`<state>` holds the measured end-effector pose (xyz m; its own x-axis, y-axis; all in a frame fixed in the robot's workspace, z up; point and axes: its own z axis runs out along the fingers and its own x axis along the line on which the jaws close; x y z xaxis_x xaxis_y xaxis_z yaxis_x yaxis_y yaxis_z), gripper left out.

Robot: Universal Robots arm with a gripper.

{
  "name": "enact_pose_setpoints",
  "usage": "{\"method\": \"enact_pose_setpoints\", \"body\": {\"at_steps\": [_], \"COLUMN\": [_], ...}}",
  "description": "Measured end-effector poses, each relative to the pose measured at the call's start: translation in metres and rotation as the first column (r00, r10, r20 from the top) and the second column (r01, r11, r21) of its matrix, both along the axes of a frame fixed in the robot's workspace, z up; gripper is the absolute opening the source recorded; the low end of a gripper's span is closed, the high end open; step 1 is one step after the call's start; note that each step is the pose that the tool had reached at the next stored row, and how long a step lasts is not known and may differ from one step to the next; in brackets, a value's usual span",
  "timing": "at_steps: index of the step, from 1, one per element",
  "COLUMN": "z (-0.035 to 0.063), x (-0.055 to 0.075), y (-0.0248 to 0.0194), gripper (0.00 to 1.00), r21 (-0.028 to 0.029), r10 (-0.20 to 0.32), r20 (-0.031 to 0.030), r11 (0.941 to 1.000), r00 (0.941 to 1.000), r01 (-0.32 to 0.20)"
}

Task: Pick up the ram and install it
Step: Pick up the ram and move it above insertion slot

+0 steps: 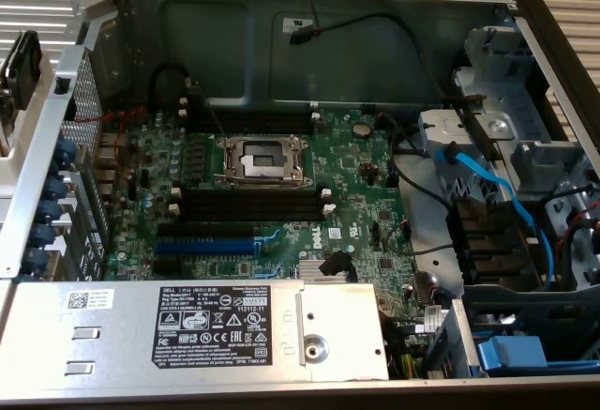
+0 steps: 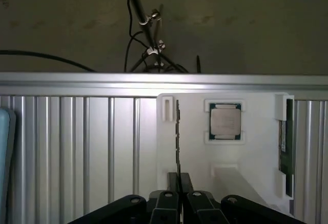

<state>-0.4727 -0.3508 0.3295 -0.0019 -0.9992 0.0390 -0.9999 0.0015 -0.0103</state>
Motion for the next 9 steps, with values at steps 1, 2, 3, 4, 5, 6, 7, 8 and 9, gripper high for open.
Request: {"method": "enact_pose_setpoints", "body": {"at_steps": [1,2,3,4,5,6,7,8,9], "z": [0.0044,0.0085,0.0126,0.0162,0.0195,0.0227,0.026,0.0286,0.0313], "x": [0.0,0.0,0.0,0.0,0.0,0.001,0.002,0.003,0.005], "y": [0.0,0.0,0.0,0.0,0.0,-0.0001,-0.0001,-0.0001,-0.0002], "gripper": [0.13,0.13,0.13,0.13,0.13,0.13,0.13,0.13,0.13], "r21": [-0.0018,-0.0037,-0.006,-0.0083,-0.0107,-0.0129,-0.0143,-0.0149,-0.0152], "r10": [0.0,0.0,0.0,0.0,0.0,0.0,0.0,0.0,0.0], "r20": [0.0,0.0,-0.0001,0.0001,0.0,-0.0007,-0.0021,-0.0035,-0.0051], "r11": [1.0,1.0,1.0,1.0,0.9999,0.9999,0.9999,0.9999,0.9999], "r00": [1.0,1.0,1.0,1.0,1.0,1.0,1.0,1.0,1.0], "r01": [0.0,0.0,0.0,0.0,0.0,0.0,0.0,0.0,0.0]}}
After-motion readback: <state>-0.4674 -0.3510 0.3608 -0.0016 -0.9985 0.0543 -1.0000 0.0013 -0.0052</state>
